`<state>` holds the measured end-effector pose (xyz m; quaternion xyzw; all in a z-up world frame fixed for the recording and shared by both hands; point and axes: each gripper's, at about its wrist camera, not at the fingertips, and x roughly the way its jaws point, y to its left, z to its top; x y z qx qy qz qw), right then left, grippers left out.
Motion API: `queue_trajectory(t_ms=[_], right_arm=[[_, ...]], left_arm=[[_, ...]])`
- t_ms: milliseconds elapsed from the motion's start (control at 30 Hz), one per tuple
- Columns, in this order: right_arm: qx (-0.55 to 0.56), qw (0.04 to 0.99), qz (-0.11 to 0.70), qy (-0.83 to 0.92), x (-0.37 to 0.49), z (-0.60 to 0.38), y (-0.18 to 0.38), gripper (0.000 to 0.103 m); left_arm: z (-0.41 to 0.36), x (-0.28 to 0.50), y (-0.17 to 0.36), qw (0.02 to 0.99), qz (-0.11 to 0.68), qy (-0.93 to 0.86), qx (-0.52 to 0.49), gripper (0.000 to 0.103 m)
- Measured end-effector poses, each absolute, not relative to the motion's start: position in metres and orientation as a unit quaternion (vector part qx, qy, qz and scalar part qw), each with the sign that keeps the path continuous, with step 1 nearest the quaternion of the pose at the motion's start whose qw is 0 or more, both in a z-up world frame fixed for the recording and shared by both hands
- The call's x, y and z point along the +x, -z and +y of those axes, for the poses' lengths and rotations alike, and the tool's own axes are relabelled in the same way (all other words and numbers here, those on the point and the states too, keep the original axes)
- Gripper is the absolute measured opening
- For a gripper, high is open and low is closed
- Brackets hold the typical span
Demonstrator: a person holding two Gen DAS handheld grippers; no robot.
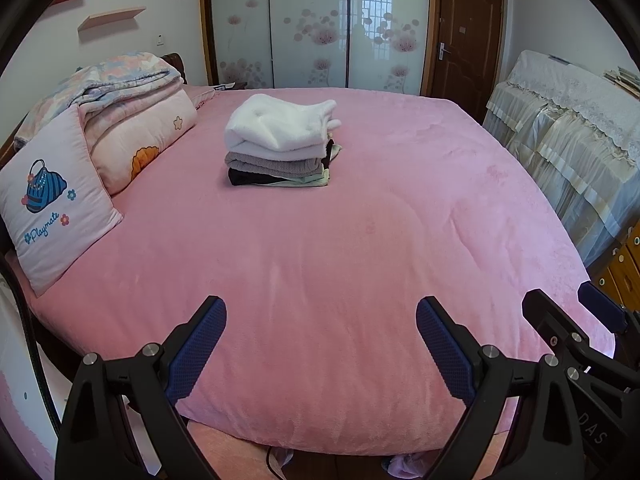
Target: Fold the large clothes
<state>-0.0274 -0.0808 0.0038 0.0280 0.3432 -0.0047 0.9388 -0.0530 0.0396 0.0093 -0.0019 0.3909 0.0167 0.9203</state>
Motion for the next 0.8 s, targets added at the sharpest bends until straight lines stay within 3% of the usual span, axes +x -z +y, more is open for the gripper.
queue_trajectory(t_ms=[800], right_arm=[[0.024, 0.938, 0.346, 0.008, -0.0257, -0.0839, 0.0007, 0.081]], left_arm=[[0.0406, -0.0488, -0.0058, 0.916, 0.4, -0.02, 0.005, 0.095]])
